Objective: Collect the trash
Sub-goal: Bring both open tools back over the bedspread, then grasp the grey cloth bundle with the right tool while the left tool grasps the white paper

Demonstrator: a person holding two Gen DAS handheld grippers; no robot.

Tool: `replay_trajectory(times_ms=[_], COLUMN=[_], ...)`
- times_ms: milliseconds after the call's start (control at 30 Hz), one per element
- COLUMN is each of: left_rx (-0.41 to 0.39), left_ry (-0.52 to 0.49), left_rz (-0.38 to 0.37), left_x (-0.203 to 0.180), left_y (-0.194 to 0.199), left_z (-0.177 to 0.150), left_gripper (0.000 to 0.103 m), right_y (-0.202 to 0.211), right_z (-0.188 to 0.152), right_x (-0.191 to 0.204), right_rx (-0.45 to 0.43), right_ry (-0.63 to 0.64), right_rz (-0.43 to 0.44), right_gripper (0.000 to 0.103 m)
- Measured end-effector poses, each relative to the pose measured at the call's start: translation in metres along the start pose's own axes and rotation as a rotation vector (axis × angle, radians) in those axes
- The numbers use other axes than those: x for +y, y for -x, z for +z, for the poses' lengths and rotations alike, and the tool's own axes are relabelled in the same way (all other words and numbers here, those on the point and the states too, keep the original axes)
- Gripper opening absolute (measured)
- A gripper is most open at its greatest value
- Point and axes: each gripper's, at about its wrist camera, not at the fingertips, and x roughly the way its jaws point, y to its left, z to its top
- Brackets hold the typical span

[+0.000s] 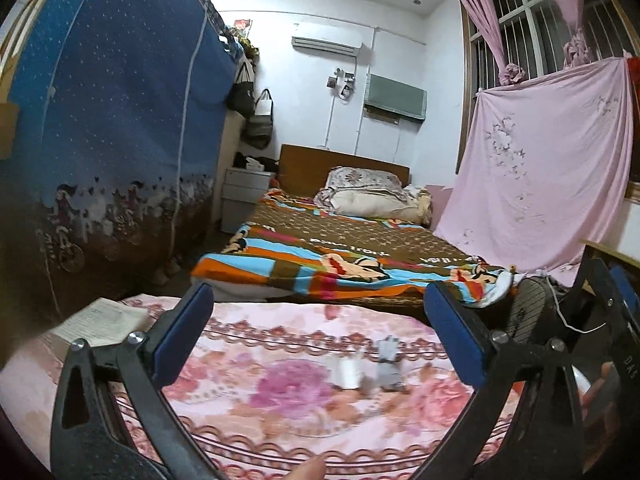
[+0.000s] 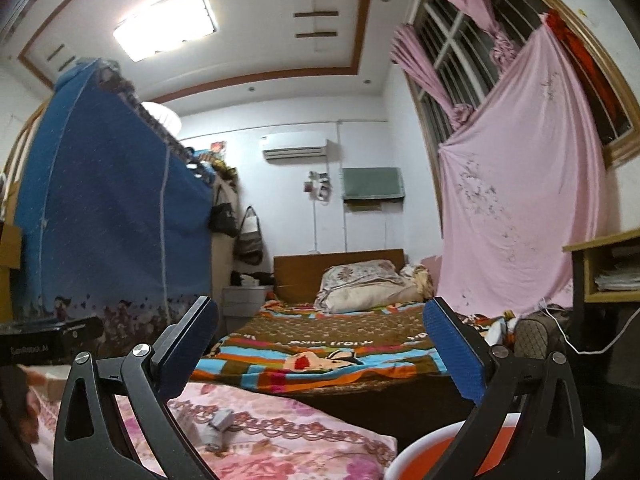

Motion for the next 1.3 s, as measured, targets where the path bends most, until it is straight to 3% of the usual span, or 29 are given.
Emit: replay_trajectory(times_ms=[433, 633, 700, 833, 933, 1000, 1167, 1300], left_rx=[-0.044, 0.019, 0.063, 0.186, 0.299, 0.374, 0.48, 0.54], left_ry=[-0.025, -0.034, -0.028, -0.011, -0.008, 0.003, 0.033, 0.042], left_rz=[0.046, 0.024, 0.014, -0.018, -0.027, -0.059, -0.124, -0.165], left_x=[0.025, 0.027, 0.027, 0.027, 0.024, 0.025, 0.023, 0.019], left_y=[-0.011, -0.027, -0.034, -0.055, -0.073, -0.085, -0.1, -0.11], left_z=[-0.001, -0.006, -0.009, -0.018, -0.029, -0.035, -0.045, -0.051], left_gripper=[0.092, 0.092, 0.092, 0.088, 0.078, 0.062, 0.041, 0.024], right_y=[-0.035, -0.058, -0.069, -0.093, -0.11, -0.119, -0.136, -0.14], right_z=[-0.015, -0.024, -0.03, -0.045, -0.057, -0.066, -0.085, -0.094], right_x=[0.032, 0.041, 0.043, 0.044, 0.046, 0.049, 0.059, 0.059], right_rx=[0.083, 0.209, 0.271, 0.427, 0.553, 0.629, 0.788, 0.861], right_ry=[0.065, 0.083, 0.084, 0.069, 0.044, 0.038, 0.035, 0.005], right_rz=[0.088, 0.151, 0.171, 0.213, 0.277, 0.305, 0.376, 0.417], right_gripper=[0.103, 0.103, 0.099, 0.077, 0.066, 0.058, 0.041, 0.038])
